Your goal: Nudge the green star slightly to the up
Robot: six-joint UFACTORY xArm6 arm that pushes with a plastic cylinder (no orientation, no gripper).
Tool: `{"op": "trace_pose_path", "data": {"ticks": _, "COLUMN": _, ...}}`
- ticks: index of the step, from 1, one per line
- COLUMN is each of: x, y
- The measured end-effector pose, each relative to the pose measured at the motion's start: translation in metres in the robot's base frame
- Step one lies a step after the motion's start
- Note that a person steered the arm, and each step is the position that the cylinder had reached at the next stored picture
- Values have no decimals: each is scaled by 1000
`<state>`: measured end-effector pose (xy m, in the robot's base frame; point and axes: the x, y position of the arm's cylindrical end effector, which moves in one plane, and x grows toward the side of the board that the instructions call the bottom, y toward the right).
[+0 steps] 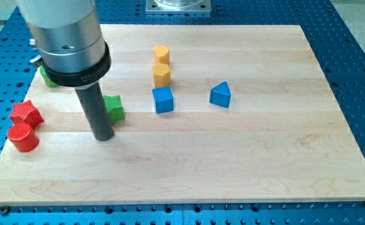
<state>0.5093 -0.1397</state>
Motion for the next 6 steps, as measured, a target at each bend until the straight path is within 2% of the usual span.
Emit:
{"op": "trace_pose_path", "data": {"ticks": 5, "x": -21, "y": -6}}
{"op": "trace_pose_path", "data": {"ticks": 6, "x": -22, "y": -59}}
